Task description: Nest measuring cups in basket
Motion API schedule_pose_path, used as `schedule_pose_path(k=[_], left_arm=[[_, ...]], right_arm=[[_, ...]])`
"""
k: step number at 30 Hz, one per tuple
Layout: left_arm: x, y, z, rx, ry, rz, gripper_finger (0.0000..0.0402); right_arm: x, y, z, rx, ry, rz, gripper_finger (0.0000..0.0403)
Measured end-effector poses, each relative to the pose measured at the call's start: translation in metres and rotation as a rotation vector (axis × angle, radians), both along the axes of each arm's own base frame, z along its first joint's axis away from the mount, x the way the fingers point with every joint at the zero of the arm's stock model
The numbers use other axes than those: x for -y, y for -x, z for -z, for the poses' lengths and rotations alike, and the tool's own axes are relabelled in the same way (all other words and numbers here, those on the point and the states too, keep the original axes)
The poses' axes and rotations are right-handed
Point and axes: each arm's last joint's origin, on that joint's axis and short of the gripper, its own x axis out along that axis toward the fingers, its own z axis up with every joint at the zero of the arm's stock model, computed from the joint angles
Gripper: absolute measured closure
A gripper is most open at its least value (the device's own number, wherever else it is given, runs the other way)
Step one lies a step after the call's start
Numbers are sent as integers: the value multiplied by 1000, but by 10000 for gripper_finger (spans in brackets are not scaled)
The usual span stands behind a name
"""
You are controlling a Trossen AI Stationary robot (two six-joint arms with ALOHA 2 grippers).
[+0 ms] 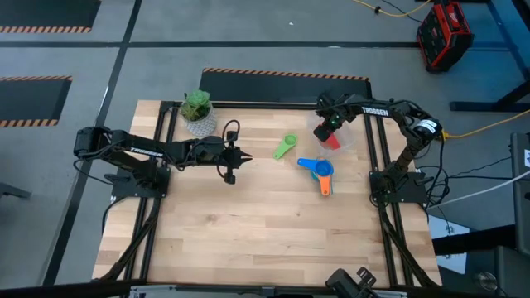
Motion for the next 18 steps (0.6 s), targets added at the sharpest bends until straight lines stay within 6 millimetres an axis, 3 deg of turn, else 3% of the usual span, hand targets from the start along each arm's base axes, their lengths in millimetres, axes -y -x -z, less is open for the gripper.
schedule_pose_path(k=[9,18], left_arm=[[0,0,0,0,1,-1,374],[0,0,0,1,1,-1,374]], right_arm=[[-2,2,-4,-8,-3,1,387],[-10,9,-24,6,15,0,387]])
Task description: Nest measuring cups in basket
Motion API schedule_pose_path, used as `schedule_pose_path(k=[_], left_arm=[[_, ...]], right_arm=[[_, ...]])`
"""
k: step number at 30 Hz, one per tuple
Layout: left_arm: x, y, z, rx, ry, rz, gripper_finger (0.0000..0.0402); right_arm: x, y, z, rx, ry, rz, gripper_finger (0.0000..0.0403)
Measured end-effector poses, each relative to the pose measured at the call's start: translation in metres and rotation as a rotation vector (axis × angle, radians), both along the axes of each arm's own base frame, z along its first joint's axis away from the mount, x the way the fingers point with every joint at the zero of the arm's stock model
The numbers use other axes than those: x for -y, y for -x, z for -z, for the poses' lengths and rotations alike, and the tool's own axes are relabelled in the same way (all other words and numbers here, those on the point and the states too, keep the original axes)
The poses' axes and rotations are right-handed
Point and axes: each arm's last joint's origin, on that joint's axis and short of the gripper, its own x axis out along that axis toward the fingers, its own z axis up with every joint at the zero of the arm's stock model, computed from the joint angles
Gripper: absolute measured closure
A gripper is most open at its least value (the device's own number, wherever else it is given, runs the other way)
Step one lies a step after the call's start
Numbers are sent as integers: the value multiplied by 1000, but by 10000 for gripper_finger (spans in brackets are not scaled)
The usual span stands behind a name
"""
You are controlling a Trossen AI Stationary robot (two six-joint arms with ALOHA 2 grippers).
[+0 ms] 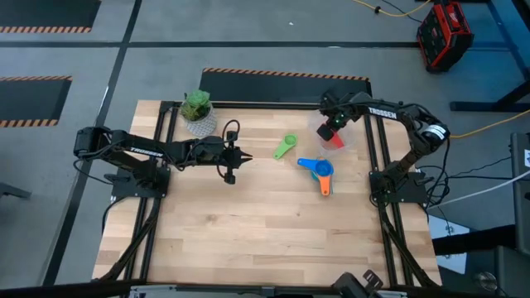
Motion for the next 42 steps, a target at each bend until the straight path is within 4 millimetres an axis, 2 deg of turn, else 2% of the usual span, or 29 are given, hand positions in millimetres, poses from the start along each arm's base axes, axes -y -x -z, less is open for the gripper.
schedule_pose_path(k=[12,18,22,27,42], left_arm=[[0,0,0,0,0,0,374],[0,0,0,0,0,0,374],[0,0,0,0,0,0,374],[0,0,0,1,0,0,374],[0,0,0,2,0,0,374]], right_arm=[[-10,9,-43,43,43,0,388],[-10,3,-69,117,-8,-28,388],[-16,-6,-81,195,-77,-63,388],[-35,-19,-82,235,-174,-100,388],[-110,-52,-79,124,-308,-237,385]])
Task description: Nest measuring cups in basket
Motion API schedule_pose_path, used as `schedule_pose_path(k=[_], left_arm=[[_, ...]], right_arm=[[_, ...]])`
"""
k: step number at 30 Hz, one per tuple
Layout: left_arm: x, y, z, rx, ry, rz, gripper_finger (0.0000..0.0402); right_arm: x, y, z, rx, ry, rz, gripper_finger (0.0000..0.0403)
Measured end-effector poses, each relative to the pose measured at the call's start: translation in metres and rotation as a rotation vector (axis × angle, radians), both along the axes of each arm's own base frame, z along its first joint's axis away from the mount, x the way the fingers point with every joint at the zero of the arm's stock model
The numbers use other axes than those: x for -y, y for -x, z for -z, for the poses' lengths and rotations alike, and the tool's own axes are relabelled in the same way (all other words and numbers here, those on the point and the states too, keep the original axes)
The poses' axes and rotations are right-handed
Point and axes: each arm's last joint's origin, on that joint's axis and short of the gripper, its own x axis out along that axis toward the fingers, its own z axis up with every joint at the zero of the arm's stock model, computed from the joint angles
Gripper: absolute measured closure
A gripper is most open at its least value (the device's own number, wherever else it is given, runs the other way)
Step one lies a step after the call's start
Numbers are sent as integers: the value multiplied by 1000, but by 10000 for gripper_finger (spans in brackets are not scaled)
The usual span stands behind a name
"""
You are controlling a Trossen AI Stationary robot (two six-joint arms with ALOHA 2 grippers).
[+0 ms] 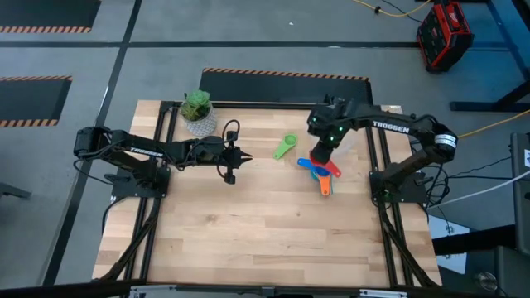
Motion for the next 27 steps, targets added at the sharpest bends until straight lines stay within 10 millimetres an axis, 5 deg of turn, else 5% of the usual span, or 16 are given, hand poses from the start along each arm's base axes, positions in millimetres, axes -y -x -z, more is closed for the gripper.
schedule_pose_path(k=[9,15,21,27], left_arm=[[0,0,0,0,0,0,374],[0,0,0,4,0,0,374],[0,0,0,4,0,0,374],[0,0,0,5,3,4,374]], right_arm=[[-51,-7,-4,-30,-32,-88,387],[-82,17,-3,-21,-56,-49,388],[-91,51,9,-3,-99,149,388],[-88,62,15,86,-54,299,386]])
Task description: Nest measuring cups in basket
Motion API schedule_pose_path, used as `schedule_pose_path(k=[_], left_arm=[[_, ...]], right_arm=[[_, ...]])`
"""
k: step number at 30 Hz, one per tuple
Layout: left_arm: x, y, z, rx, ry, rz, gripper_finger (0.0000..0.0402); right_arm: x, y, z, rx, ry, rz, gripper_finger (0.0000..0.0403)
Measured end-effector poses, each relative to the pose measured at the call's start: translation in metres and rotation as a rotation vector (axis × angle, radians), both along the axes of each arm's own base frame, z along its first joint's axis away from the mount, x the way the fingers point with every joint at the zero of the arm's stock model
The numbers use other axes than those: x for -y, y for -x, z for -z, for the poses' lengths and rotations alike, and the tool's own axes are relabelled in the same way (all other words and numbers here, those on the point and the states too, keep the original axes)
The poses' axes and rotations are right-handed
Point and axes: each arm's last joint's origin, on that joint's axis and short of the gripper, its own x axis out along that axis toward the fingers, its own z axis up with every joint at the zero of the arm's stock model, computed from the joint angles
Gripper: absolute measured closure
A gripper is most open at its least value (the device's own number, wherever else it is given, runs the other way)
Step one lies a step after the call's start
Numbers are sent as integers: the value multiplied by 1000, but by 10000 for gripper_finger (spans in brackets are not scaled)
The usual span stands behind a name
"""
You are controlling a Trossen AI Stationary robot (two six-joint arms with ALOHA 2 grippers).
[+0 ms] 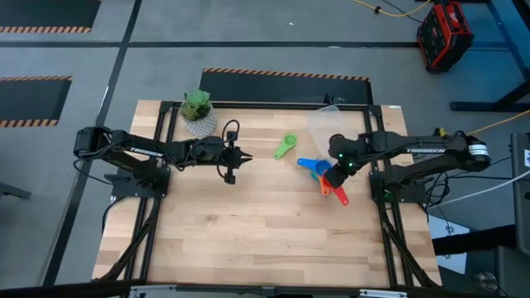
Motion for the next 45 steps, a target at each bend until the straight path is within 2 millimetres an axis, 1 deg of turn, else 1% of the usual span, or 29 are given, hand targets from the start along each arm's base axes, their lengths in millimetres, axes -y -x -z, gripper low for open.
schedule_pose_path(k=[9,16,19,26,38,45], left_arm=[[0,0,0,-1,0,0,374],[0,0,0,-1,0,0,374],[0,0,0,-1,0,0,374],[0,0,0,-2,0,0,374],[0,0,0,-2,1,0,374],[0,0,0,-2,1,0,374]], right_arm=[[23,-4,16,41,68,130,386],[35,1,24,22,73,203,385],[37,1,24,22,59,250,385],[37,2,24,21,37,299,385],[40,-9,37,-31,44,296,384],[40,-9,37,-34,50,296,384]])
